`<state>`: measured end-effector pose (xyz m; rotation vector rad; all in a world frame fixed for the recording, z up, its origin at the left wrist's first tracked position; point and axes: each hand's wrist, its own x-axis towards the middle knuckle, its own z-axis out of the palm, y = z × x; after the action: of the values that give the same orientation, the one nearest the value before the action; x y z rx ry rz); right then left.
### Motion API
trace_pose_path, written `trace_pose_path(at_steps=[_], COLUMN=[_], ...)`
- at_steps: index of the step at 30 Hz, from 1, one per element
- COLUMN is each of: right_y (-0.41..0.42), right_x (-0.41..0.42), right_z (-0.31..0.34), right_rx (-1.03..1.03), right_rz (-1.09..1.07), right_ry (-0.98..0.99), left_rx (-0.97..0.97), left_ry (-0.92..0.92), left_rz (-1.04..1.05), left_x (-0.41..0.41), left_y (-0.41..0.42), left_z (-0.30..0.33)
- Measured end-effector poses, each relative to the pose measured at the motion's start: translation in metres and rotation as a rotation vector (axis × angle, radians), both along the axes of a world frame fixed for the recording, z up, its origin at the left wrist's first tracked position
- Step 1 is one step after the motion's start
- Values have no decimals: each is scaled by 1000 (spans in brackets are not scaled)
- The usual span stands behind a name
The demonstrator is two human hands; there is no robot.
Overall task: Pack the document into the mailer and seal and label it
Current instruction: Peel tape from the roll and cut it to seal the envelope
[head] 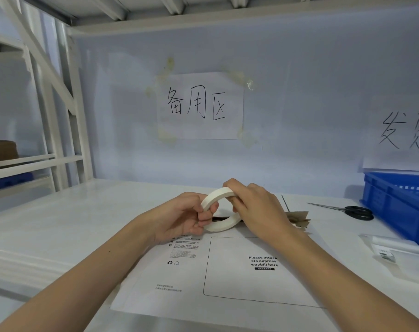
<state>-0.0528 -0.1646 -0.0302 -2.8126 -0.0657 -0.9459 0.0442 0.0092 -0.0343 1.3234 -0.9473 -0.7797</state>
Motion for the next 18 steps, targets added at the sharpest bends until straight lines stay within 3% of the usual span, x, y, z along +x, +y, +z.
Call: trace_pose_path(at_steps=[11, 18], right_y=[-2, -2], right_x=[3, 3], right_z=[-2, -3], right_rx=[10, -4], right_rz=[-12, -8], right_ry=[0, 1], left_rx=[-17, 1], left_ry=[97, -2], left_rz=[-10, 16], left_x=[1, 1], left_y=[0, -1], left_z=[2, 0])
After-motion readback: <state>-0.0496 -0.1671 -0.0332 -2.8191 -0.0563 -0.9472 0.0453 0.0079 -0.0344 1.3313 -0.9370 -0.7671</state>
